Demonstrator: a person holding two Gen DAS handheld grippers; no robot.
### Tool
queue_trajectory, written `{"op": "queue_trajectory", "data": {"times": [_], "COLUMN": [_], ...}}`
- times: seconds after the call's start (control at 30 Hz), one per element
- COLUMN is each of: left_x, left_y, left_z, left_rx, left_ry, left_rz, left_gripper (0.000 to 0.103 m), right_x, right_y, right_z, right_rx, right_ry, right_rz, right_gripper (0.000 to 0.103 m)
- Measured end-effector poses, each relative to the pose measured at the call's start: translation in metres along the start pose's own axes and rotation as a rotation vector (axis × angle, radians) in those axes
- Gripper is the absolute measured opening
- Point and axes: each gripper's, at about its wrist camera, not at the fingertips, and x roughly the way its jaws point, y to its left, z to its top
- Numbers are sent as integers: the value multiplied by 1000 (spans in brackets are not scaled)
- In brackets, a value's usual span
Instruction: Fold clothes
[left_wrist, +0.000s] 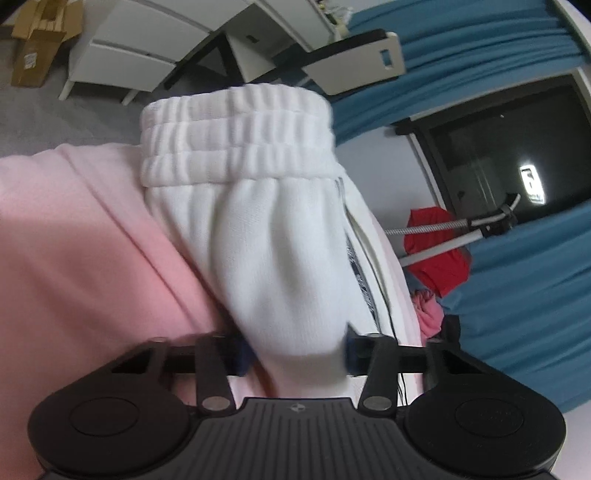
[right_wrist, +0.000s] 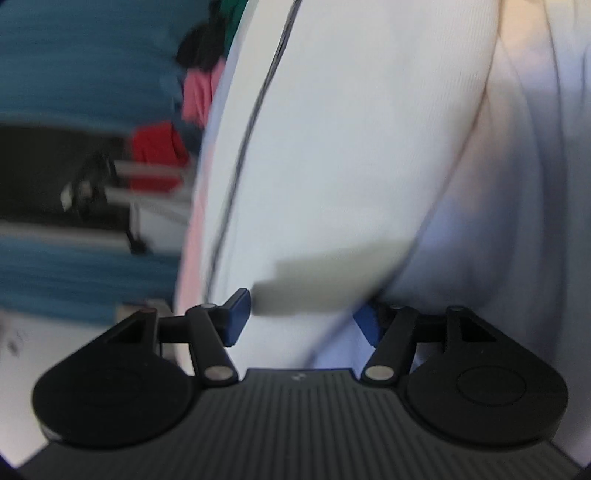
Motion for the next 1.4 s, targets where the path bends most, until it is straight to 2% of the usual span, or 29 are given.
{"op": "queue_trajectory", "data": {"times": [0.03,0.2,0.27,0.33,0.43,0.47,0.5,0.6,0.73,0.83,0.97,1.07,1.17,1.23,1.33,1.4], "left_x": [0,-6,-11,-14,-22,-26,-31,-46,-76,-105,-151,-189,-218,-228,-229,-232], "left_y": [0,-10,-14,-13,-11,-14,-16,-16,-23,-31,-24,-11,12,26,39,44], "left_z": [2,7,8,10,17,17,18,16,18,22,28,32,36,34,31,31], "left_rx": [-1,10,31,9,-42,-26,-3,14,42,118,89,63,-8,-24,-9,-8], "left_ry": [1,-21,-43,-43,-37,-40,-44,-48,-46,-60,-66,-88,-78,-53,13,32], "left_rz": [-7,-18,-41,-52,-74,-83,-93,-106,-99,-103,-101,-90,-68,-11,112,150], "left_gripper": [27,19,18,16,15,15,15,14,14,14,14,14,14,14,16,17], "right_x": [-3,-16,-18,-16,-15,-14,-12,-22,-39,-54,-85,-112,-137,-143,-145,-144], "right_y": [-1,-4,-10,-11,-8,-7,-6,-8,1,11,24,24,16,6,-10,-24], "right_z": [6,35,55,71,86,88,89,83,70,56,35,36,37,34,30,31], "right_rx": [9,-78,-91,-108,-132,-160,-188,-214,-219,-296,-434,-354,-253,-236,-264,-244], "right_ry": [-51,-307,-384,-423,-473,-477,-480,-507,-506,-478,-430,-407,-375,-344,-298,-269], "right_rz": [13,-45,-40,-45,-76,-95,-115,-113,-116,-150,-157,-109,-62,-73,-148,-168], "right_gripper": [63,61,60,58,48,34,23,12,11,11,10,10,10,10,10,10]}}
